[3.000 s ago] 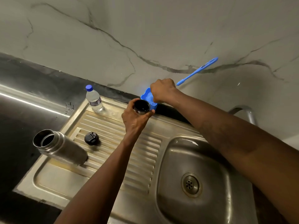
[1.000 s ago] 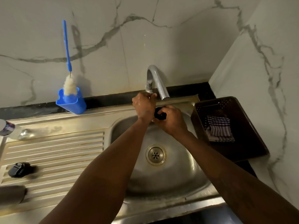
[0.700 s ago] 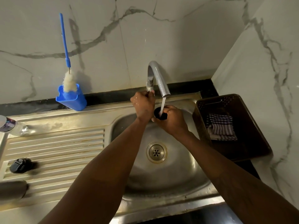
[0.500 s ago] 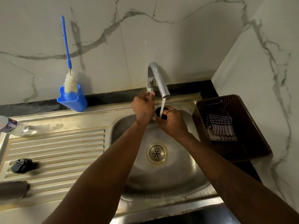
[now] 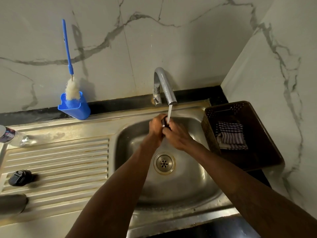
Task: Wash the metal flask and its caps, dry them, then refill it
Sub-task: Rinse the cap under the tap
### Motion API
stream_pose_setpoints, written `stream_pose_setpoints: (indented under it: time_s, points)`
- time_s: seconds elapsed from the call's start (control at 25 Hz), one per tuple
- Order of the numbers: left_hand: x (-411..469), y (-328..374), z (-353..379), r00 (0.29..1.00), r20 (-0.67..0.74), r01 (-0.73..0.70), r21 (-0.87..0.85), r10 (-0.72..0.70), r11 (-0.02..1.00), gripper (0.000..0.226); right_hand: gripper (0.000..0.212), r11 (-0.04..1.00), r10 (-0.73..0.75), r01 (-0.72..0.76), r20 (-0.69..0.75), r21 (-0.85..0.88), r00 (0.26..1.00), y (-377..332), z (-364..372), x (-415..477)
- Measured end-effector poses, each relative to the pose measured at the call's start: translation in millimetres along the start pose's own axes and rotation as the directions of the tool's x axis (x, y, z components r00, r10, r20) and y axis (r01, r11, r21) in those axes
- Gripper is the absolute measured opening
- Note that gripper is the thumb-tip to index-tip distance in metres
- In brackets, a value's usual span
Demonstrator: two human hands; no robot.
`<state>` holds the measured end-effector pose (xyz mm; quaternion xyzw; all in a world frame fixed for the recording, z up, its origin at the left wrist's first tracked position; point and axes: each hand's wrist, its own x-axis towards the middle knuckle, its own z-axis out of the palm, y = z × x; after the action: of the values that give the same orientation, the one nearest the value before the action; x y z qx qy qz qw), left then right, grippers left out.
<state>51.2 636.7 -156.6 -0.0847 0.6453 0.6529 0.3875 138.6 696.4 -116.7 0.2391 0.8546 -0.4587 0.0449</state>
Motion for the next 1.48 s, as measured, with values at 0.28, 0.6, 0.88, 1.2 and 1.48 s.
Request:
stream_pose_setpoints:
  time_s: [0.28,0.6,0.88,1.2,1.48]
  points:
    - [-21,-7,1,0.999,0.043,-0.019,-0.011,0.02,1.0,0.018,0.026,0.286,0.521,-0.569,0.373,0.771,0.768,-31,-15,33]
    - [-6,27,-23,0.904,0.154,0.379,0.144,-0.399,0.914,0.036,0.046,0.711,-0.532,0.52,0.123,-0.473,0.838,44,-10,12]
    - [-14,3,9,0.999,0.019,-0.047,0.119,0.045,0.992,0.035,0.038,0.925,0.35,-0.226,-0.449,0.307,0.822,-5,13,39]
    - [-28,9,20,0.974,-0.062,0.209,-0.117,-0.217,0.971,0.041,0.03,0.925,0.362,-0.255,-0.446,0.283,0.818,-11,22,44]
    - [-37,11,6,0.942,0.113,0.323,-0.046,-0.316,0.945,0.035,0.018,0.897,0.337,-0.1,-0.521,0.43,0.784,4,15,38]
